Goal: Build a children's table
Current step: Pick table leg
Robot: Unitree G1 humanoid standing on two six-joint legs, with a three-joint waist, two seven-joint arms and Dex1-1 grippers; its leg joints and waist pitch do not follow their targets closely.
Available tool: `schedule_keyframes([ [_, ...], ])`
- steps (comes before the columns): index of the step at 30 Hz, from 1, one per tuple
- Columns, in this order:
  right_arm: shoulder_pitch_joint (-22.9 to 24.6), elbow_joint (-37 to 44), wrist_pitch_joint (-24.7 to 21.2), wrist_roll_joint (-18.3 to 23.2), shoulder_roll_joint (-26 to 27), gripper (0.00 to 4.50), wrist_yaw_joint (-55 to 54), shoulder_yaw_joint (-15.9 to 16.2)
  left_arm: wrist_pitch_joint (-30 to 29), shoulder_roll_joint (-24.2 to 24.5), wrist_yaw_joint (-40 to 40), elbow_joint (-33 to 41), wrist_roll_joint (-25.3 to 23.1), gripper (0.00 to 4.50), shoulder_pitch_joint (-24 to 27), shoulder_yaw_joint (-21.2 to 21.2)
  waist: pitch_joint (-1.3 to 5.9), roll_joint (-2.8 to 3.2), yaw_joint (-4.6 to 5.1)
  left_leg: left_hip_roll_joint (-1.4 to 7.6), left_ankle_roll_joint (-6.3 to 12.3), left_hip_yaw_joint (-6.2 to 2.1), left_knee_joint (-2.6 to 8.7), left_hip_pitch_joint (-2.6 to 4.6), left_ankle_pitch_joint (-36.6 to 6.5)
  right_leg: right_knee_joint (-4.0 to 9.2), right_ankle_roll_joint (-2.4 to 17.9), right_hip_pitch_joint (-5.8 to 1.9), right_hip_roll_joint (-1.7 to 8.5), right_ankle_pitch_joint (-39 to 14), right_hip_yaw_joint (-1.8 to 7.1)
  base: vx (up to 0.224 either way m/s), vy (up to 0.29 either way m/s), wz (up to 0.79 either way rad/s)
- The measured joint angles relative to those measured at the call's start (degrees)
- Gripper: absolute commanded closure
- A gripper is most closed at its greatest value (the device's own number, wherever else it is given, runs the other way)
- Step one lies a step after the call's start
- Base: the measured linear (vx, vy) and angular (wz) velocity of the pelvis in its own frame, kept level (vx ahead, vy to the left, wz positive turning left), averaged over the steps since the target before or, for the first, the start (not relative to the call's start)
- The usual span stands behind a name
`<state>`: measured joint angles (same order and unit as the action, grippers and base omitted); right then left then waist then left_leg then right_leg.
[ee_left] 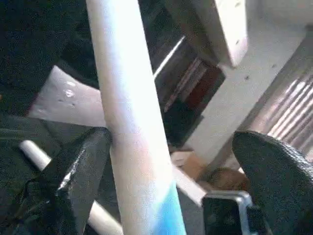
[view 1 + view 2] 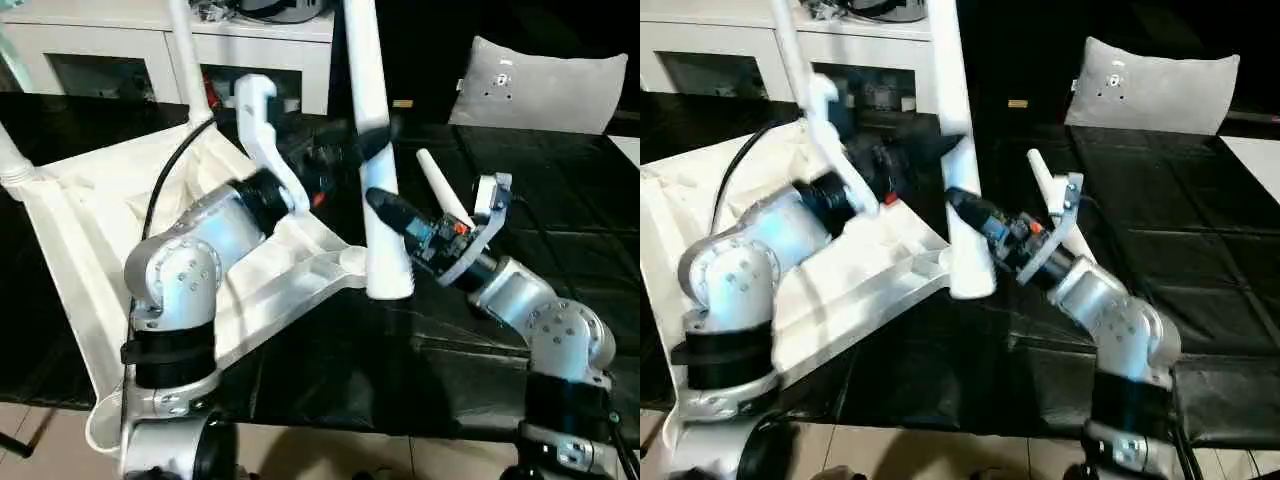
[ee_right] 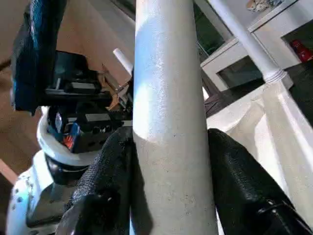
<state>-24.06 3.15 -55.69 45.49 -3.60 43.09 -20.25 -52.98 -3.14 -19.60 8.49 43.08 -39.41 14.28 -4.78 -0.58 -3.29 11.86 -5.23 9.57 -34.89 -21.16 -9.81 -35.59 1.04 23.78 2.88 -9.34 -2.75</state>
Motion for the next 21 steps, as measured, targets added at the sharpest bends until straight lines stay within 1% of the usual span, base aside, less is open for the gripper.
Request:
schedule_keyframes([
  [2,0.4,0.6,0.0,1.2,-0.4,2.66,-0.1,0.5,-1.1,-0.4,0.5,0.0,0.6,0.0,0.0,0.7,0.02,0.03,-0.01,0.02,0.02,-0.04,0.07,-0.04,0.0,0.31,-0.3,-0.06,0.0,0.2,-0.09,0.0,0.0,0.0],
  [6,1.2,1.0,0.0,1.6,-0.5,2.66,-0.1,1.0,-2.4,-0.3,1.5,0.0,1.2,0.0,0.0,0.9,0.04,0.06,-0.08,0.0,0.19,-0.05,0.23,-0.11,0.1,0.66,-0.3,-0.15,0.1,0.2,-0.16,0.0,0.0,0.0],
  [8,1.3,1.1,0.4,1.0,-0.5,2.66,-0.4,2.3,-3.0,0.0,2.1,0.3,1.8,0.0,0.1,0.6,0.04,0.06,-0.06,-0.02,0.27,-0.04,0.25,-0.14,0.1,0.66,-0.4,-0.15,0.25,0.2,-0.18,0.0,0.0,0.0],
  [10,1.4,1.3,2.0,-0.4,-0.5,2.66,-0.9,3.6,-3.4,0.4,2.6,0.4,1.8,0.0,0.5,0.3,0.04,0.06,-0.06,-0.02,0.3,-0.04,0.26,-0.17,0.0,0.67,-0.4,-0.14,0.29,0.2,-0.22,0.0,0.0,0.0],
  [11,1.5,1.4,2.9,-1.4,-0.5,2.66,-1.3,4.4,-3.5,0.7,2.7,0.4,1.7,0.0,0.8,0.2,0.04,0.06,-0.06,-0.02,0.3,-0.04,0.28,-0.22,0.0,0.67,-0.4,-0.12,0.3,0.2,-0.27,0.0,0.0,0.0],
  [14,2.2,3.0,9.0,-8.1,-1.4,2.66,-3.8,9.4,-2.9,3.1,2.8,1.1,-1.5,0.0,2.3,-3.1,0.03,0.06,-0.07,0.0,0.29,-0.05,0.41,-0.26,0.0,0.7,-0.4,-0.06,0.31,0.2,-0.34,0.0,0.0,0.0],
  [15,2.4,3.1,10.4,-9.7,-1.1,2.66,-4.6,10.3,-2.8,3.3,2.8,1.2,-2.6,0.0,2.7,-4.0,0.03,0.07,-0.04,0.0,0.29,-0.05,0.43,-0.27,0.0,0.7,-0.5,-0.05,0.31,0.2,-0.35,0.0,0.0,0.0],
  [17,3.2,3.7,14.1,-13.3,-0.3,2.66,-6.6,12.8,-1.9,3.1,3.7,1.2,-4.7,0.27,3.3,-5.2,0.02,0.09,-0.05,0.0,0.29,-0.06,0.45,-0.38,0.0,0.7,-0.5,0.03,0.31,0.1,-0.36,0.0,0.0,0.0],
  [20,4.2,5.1,18.1,-17.4,0.6,2.66,-9.0,16.2,-0.3,1.6,6.3,0.9,-6.5,0.38,3.3,-5.6,-0.02,0.18,-0.03,-0.01,0.3,-0.07,0.44,-0.56,0.0,0.75,-0.5,0.14,0.36,0.1,-0.38,0.0,0.0,0.0],
  [21,4.4,5.6,19.7,-19.1,1.0,2.66,-9.9,17.7,0.5,0.8,7.4,0.7,-7.0,0.6,3.3,-5.8,-0.02,0.18,0.08,-0.01,0.3,-0.07,0.44,-0.6,0.0,0.77,-0.5,0.15,0.36,0.1,-0.39,0.0,0.0,0.0],
])
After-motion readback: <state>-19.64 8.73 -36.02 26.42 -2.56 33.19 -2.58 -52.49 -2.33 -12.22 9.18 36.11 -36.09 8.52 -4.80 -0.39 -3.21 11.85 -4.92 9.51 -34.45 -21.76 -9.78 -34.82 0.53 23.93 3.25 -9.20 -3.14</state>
